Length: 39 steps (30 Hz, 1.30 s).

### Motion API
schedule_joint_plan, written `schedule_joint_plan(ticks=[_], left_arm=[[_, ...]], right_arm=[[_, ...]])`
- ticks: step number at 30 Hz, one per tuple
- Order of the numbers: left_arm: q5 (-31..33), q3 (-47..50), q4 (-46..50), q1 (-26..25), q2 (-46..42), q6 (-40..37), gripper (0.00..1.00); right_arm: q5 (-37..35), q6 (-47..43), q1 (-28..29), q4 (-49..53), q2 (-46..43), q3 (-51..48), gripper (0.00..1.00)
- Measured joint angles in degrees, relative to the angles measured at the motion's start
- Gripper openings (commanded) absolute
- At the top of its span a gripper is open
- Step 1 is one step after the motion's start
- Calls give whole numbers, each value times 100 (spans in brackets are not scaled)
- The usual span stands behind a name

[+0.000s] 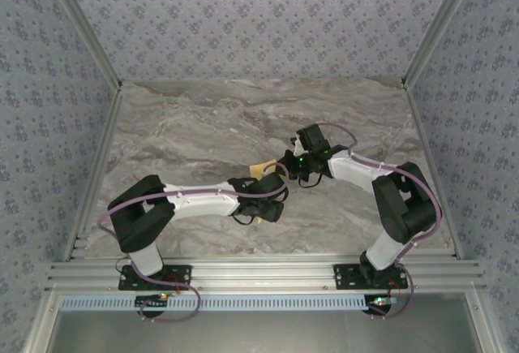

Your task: Fold a paper plane with a square sheet of paper (fold left side to right side)

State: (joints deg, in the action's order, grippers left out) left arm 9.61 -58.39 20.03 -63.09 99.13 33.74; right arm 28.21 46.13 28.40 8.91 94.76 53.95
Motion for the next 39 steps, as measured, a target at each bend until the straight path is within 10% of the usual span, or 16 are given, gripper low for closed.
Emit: schedule_joint_plan(ticks=[26, 39], left_arm=[[155, -94, 142, -4, 48, 31, 13], [-610, 170, -487, 225, -203, 79, 6]], right_arm=[[-48, -83, -28, 271, 94, 151, 0], [-59, -686, -542, 400, -319, 186, 56]])
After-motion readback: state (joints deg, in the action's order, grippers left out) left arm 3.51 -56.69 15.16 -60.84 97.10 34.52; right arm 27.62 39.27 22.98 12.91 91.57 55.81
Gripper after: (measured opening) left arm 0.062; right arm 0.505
